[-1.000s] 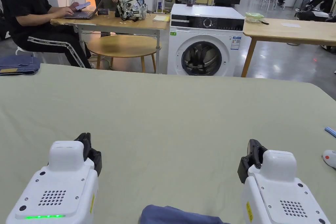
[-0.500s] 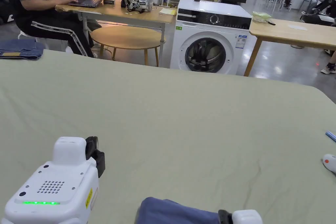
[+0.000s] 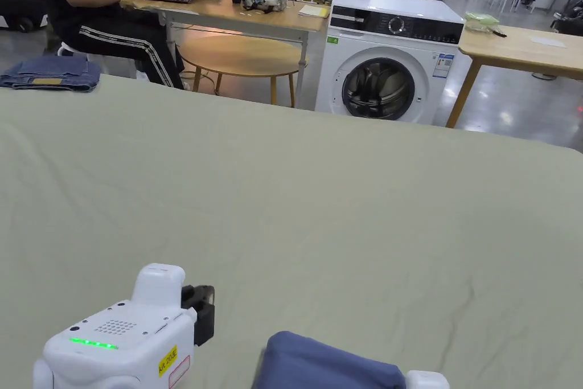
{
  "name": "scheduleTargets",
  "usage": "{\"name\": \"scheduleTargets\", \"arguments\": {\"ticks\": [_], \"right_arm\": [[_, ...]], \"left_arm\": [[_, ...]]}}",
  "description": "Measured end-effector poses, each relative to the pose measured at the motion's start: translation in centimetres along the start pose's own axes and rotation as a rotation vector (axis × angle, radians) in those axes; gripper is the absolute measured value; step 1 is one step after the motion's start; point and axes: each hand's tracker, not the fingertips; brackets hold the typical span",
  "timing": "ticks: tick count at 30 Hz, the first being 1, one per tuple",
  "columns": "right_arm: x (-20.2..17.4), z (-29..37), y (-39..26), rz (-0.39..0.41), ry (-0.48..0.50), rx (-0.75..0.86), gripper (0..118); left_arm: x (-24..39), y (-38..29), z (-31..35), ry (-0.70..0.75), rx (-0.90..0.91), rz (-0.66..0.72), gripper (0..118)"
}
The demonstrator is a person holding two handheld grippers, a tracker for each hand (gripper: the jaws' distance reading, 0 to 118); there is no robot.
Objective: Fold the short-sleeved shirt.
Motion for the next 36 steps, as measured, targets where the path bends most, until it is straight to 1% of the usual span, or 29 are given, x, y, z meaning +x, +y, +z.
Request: {"name": "scheduleTargets", "arguments": {"ticks": [2, 4, 5, 7, 8, 9, 11, 12, 13, 17, 19, 20, 24, 26, 28, 29, 31, 32, 34, 36], "right_arm": [[0.3, -0.2, 0.3, -0.018, -0.001, -0.010, 0], [0.7, -0.7, 0.1, -0.027, 0.002, -0.020, 0], [0.8, -0.8, 0.1, -0.029, 0.003, -0.024, 0], [0.7, -0.6, 0.0, -0.030, 0.005, -0.028, 0], [0.7, -0.6, 0.1, -0.028, 0.006, -0.029, 0], [0.7, -0.7, 0.1, -0.027, 0.007, -0.030, 0], [0.9, -0.8, 0.1, -0.028, 0.013, -0.032, 0], [1.0, -0.8, 0.0, -0.030, 0.016, -0.033, 0], [1.0, -0.8, 0.1, -0.031, 0.017, -0.034, 0], [1.3, -1.1, -0.1, -0.028, 0.021, -0.036, 0], [1.1, -0.9, -0.1, -0.023, 0.020, -0.036, 0], [1.1, -0.9, -0.1, -0.016, 0.019, -0.037, 0], [1.0, -0.7, -0.2, -0.001, 0.020, -0.040, 0], [1.0, -0.7, -0.2, -0.001, 0.023, -0.047, 0], [1.1, -0.8, -0.3, 0.003, 0.022, -0.047, 0], [1.1, -0.8, -0.3, 0.002, 0.022, -0.047, 0], [1.1, -0.8, -0.4, -0.001, 0.025, -0.047, 0], [1.1, -0.7, -0.4, -0.002, 0.025, -0.046, 0], [1.0, -0.7, -0.4, 0.003, 0.023, -0.045, 0], [0.8, -0.5, -0.4, 0.006, 0.021, -0.045, 0]], "left_arm": [[-0.8, -0.4, -0.9, -0.080, -0.093, 0.041, 2], [-1.3, -0.8, -1.7, -0.134, -0.176, 0.075, 8], [-1.6, -1.0, -2.2, -0.164, -0.213, 0.101, 9], [-2.7, -1.4, -3.2, -0.257, -0.250, 0.178, 13], [-3.9, -1.9, -4.3, -0.316, -0.280, 0.240, 21], [-4.4, -2.0, -5.0, -0.341, -0.320, 0.269, 38], [-5.0, -2.2, -6.4, -0.422, -0.394, 0.315, 63], [-4.1, -2.2, -6.3, -0.461, -0.413, 0.318, 78], [-3.7, -2.3, -6.6, -0.507, -0.448, 0.328, 84], [-2.7, -3.7, -8.9, -0.605, -0.550, 0.339, 84], [-2.1, -4.4, -10.3, -0.614, -0.602, 0.364, 84], [-1.7, -4.8, -10.7, -0.634, -0.617, 0.388, 84], [-1.9, -5.4, -12.5, -0.721, -0.589, 0.509, 83], [-1.8, -5.7, -13.2, -0.718, -0.606, 0.507, 72], [-0.7, -5.7, -12.7, -0.700, -0.613, 0.488, 50], [-0.6, -5.8, -12.7, -0.685, -0.618, 0.483, 43], [-1.1, -6.1, -12.9, -0.685, -0.616, 0.500, 36], [-1.8, -6.7, -13.4, -0.704, -0.615, 0.551, 33], [-1.9, -6.8, -13.4, -0.701, -0.609, 0.539, 24], [-2.0, -7.0, -13.5, -0.701, -0.602, 0.527, 21]]}}
